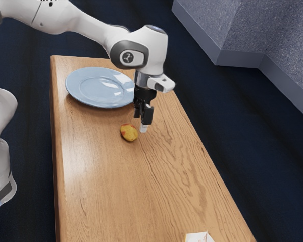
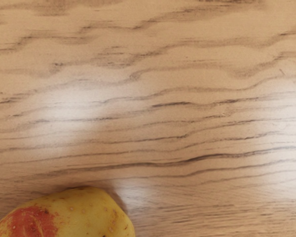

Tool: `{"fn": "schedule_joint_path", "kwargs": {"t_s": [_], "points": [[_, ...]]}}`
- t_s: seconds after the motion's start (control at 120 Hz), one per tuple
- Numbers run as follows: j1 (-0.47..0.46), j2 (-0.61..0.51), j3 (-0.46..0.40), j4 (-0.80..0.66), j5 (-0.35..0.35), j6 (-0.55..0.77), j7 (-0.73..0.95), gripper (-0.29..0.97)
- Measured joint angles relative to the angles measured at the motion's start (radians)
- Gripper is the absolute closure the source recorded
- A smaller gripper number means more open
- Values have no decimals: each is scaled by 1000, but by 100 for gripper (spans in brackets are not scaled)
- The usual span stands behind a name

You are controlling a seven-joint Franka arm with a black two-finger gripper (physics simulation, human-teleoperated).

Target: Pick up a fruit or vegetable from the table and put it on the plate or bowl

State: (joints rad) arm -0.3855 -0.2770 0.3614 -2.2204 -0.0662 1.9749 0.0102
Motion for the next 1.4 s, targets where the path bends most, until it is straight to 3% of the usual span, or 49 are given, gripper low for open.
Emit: {"fn": "schedule_joint_path", "kwargs": {"t_s": [0.383,1.083,1.4], "points": [[76,-92,-28,-147,93,154,-2,0],[82,-111,-17,-239,95,338,-1,0],[82,-116,-16,-244,99,302,0,0]]}}
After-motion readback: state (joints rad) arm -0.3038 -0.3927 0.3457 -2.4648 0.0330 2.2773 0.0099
